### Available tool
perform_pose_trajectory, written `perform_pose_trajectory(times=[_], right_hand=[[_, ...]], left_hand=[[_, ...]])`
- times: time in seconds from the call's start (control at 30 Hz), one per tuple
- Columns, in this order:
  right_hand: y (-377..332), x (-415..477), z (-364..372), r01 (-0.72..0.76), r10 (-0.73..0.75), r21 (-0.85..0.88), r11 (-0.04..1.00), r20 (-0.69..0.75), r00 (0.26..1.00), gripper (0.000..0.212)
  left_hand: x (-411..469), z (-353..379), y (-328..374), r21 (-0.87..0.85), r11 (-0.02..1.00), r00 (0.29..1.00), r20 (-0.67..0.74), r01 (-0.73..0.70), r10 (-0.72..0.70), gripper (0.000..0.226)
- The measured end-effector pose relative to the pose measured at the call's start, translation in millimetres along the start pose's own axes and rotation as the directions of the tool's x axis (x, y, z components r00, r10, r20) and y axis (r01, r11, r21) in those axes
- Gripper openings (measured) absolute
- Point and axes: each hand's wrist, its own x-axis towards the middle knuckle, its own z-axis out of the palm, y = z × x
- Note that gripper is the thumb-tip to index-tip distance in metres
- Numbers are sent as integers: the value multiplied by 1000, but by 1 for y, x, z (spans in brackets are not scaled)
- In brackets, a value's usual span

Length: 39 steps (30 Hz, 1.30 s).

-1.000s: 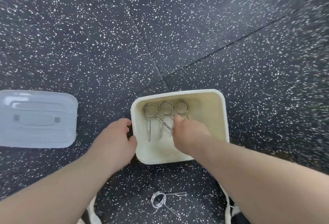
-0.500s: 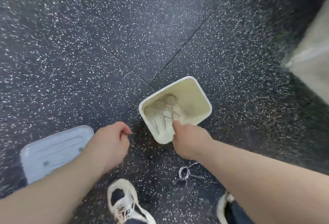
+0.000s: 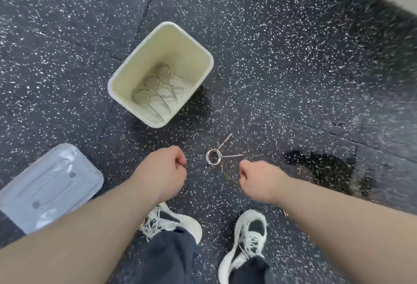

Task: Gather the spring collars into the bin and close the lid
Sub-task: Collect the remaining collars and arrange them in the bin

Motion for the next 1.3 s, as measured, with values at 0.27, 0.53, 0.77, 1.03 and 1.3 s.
perform_pose_trajectory(times=[0.27, 0.53, 0.77, 1.03, 1.3], right_hand=[[134, -11, 104, -98, 90, 83, 992, 90, 992, 11], [214, 3, 197, -247, 216, 169, 954, 186, 959, 15], [209, 42, 216, -351, 312, 430, 832, 159, 936, 15], [206, 128, 182, -436, 549, 756, 488, 123, 827, 44], [192, 124, 163, -546, 693, 737, 399, 148, 705, 43]], left_hand=[[68, 150, 28, 182, 983, 998, 61, -18, 7, 41], [146, 221, 12, 611, 791, 999, -18, -16, 34, 55], [165, 231, -12, 787, 617, 998, -21, -20, 60, 40], [163, 240, -35, 798, 595, 958, -83, -102, 275, 29], [134, 228, 4, 585, 805, 952, -184, -94, 245, 36]])
